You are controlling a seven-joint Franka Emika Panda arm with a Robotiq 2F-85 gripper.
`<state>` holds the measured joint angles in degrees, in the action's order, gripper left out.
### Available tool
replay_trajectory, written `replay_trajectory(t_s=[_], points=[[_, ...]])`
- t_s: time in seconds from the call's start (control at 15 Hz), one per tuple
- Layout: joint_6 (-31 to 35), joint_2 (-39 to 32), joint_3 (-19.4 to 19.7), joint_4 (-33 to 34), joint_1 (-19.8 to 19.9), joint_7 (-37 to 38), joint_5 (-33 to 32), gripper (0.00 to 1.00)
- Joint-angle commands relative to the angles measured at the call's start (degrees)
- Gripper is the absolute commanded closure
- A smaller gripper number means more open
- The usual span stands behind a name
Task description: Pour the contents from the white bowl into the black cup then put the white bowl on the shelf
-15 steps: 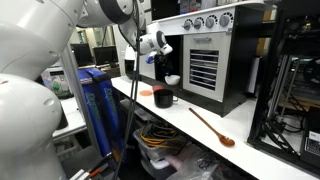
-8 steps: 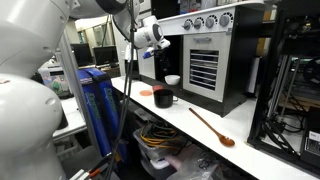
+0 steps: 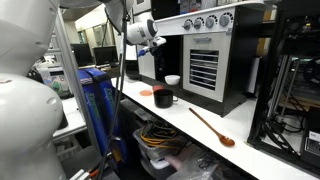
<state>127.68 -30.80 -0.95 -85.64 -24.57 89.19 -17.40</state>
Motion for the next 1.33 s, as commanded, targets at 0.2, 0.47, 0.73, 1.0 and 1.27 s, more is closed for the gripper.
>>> replay_trajectory(t_s=[0.2,0.47,0.73,1.0,1.27], points=[[3.3,7.9,-2.8,-11.1,2.1,-7.6,1.2,0.0],[9.0,14.4,-6.3,-20.0,5.9,-22.2,6.4,0.0],[9.4,20.8,-11.3,-27.4,11.6,-39.9,15.1,0.0],[2.9,25.8,-13.9,-30.8,15.0,-57.4,23.3,0.0],[-6.3,30.1,-10.5,-32.3,13.7,-70.9,23.5,0.0]])
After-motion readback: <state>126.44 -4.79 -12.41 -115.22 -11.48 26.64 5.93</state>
